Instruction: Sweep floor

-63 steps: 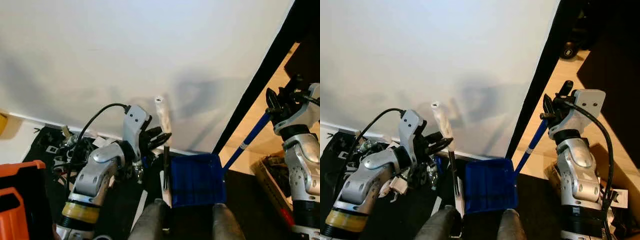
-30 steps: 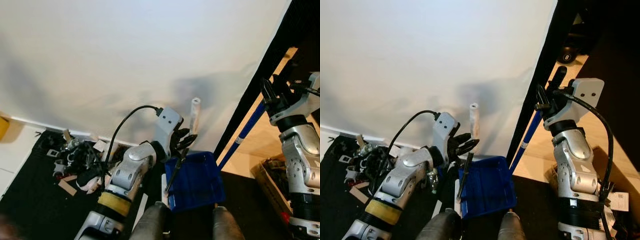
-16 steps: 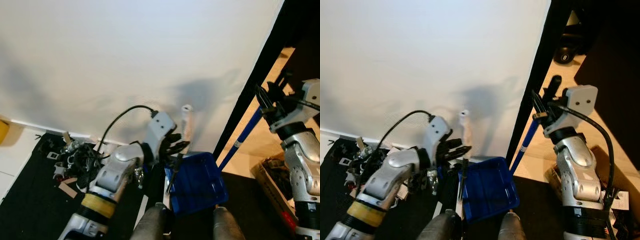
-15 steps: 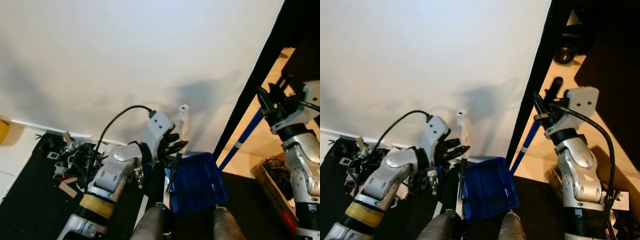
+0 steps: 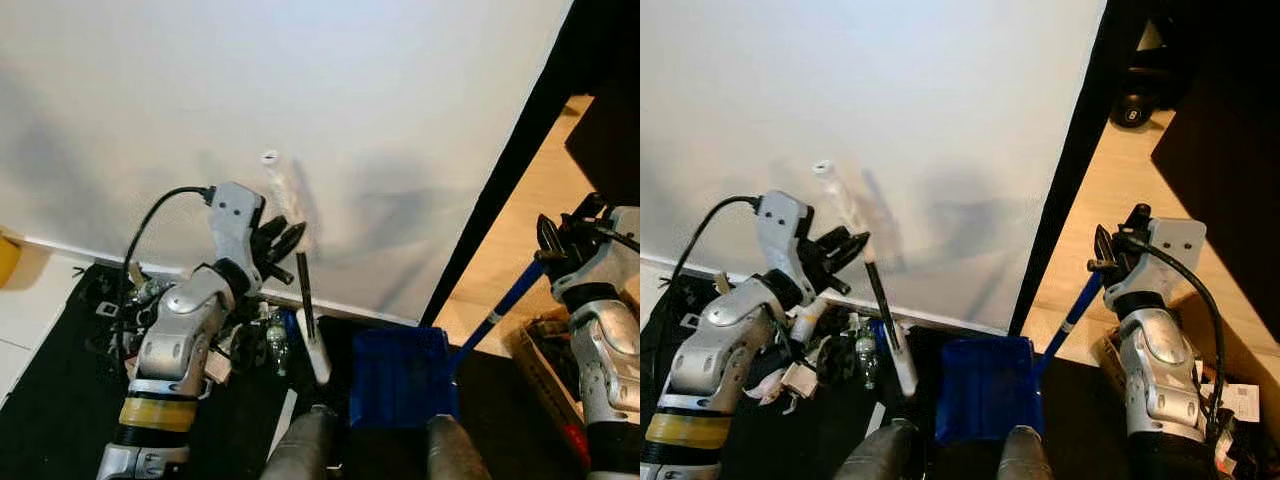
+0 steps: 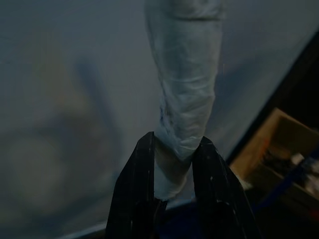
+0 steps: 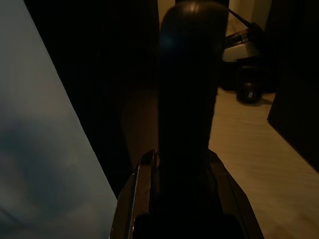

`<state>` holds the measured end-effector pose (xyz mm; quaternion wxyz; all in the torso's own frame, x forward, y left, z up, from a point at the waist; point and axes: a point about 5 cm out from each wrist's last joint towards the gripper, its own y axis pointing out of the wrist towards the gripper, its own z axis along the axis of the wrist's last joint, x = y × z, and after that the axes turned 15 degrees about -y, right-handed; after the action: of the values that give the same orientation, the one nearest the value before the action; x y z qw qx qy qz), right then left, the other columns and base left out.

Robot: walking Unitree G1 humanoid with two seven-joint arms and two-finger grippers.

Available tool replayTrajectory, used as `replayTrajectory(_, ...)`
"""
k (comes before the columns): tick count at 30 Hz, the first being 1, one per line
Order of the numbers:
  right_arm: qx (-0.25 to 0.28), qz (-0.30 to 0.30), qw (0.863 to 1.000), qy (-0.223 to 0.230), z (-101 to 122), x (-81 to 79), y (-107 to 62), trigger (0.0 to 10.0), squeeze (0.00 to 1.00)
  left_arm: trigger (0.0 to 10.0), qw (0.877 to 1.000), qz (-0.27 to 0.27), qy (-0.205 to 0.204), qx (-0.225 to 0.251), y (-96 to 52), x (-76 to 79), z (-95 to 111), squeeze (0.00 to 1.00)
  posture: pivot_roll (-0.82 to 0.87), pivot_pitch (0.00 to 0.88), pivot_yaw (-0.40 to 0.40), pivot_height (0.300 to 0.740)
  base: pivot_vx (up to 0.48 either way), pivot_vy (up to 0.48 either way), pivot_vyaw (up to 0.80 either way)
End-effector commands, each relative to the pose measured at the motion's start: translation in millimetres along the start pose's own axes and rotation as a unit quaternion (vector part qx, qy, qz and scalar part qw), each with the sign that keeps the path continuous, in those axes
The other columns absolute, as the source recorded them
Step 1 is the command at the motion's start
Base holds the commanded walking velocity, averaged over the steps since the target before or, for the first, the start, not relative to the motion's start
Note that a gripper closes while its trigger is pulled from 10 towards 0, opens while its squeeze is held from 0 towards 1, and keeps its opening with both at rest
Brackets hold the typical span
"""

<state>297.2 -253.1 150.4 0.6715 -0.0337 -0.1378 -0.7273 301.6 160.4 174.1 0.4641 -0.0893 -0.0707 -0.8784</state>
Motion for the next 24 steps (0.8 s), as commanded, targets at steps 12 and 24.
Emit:
replayTrajectory(12,-0.01,0.023,0.999,0.032,-14.2,-20.7,3.9,10.0,0.0,10.0,0.999,-0.018,0.034,-0.01,-24.8,-7.9,25.5,0.0,0.06,0.129,0.067,0.74,0.0,0.0,0.0)
replayTrajectory(24,-0.002,0.028,0.999,0.027,-12.3,-15.4,13.5,10.0,0.0,10.0,0.992,-0.037,0.087,-0.089,-51.4,-21.7,15.9,0.0,0.07,0.1,0.039,0.74,0.0,0.0,0.0)
